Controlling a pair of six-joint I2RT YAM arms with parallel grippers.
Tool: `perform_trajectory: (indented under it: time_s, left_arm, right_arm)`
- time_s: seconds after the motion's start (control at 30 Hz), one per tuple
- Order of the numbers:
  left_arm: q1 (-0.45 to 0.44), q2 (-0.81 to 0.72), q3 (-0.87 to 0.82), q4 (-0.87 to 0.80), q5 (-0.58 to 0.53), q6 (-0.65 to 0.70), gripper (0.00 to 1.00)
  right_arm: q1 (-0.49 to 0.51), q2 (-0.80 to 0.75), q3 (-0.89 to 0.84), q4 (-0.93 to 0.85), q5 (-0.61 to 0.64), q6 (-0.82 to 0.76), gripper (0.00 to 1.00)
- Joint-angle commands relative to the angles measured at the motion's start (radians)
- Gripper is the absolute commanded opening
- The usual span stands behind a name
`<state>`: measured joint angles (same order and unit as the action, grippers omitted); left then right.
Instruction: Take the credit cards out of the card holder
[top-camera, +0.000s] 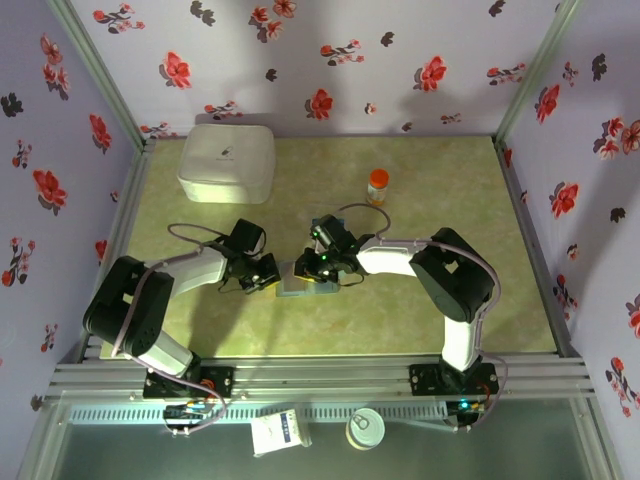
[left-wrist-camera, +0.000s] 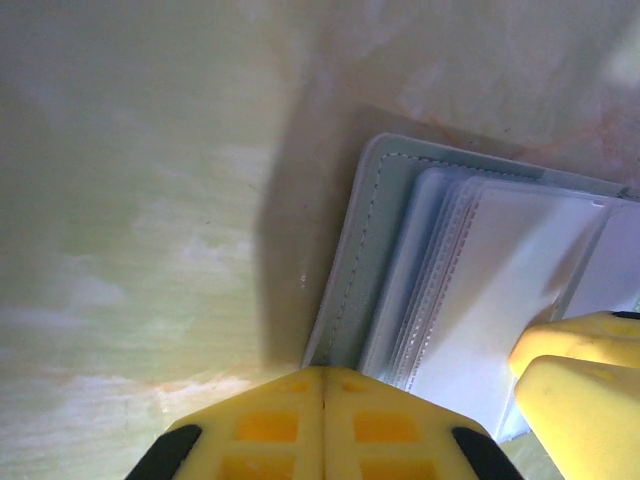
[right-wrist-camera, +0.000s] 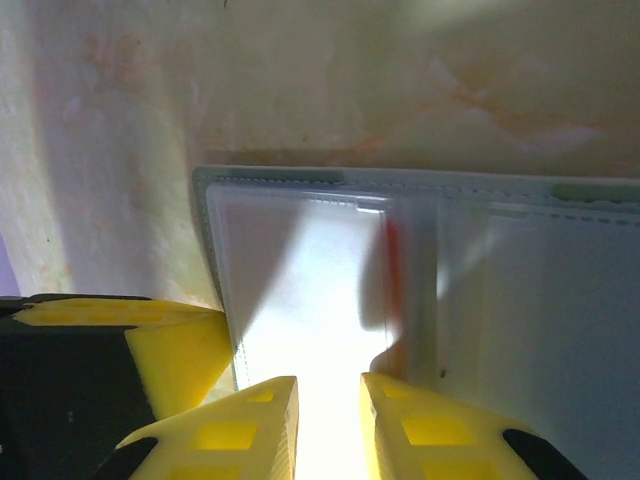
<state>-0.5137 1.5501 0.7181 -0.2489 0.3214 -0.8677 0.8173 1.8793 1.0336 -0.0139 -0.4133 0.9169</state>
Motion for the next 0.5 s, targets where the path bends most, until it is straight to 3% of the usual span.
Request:
perform_trajectory:
  time_s: [0.0,0.47]
  left_arm:
    - [-0.005,0.014,0.016,-0.035,-0.018,0.027,0.05]
    - [-0.003,0.017,0.031,-0.059,-0.026,0.039,0.05]
  right_arm:
    - [0.007,-0.021,0.015,-0.067,0.063,-0.027,0.24]
    - [0.002,-0.045,0.008,-0.097,0.088,-0.044,0.23]
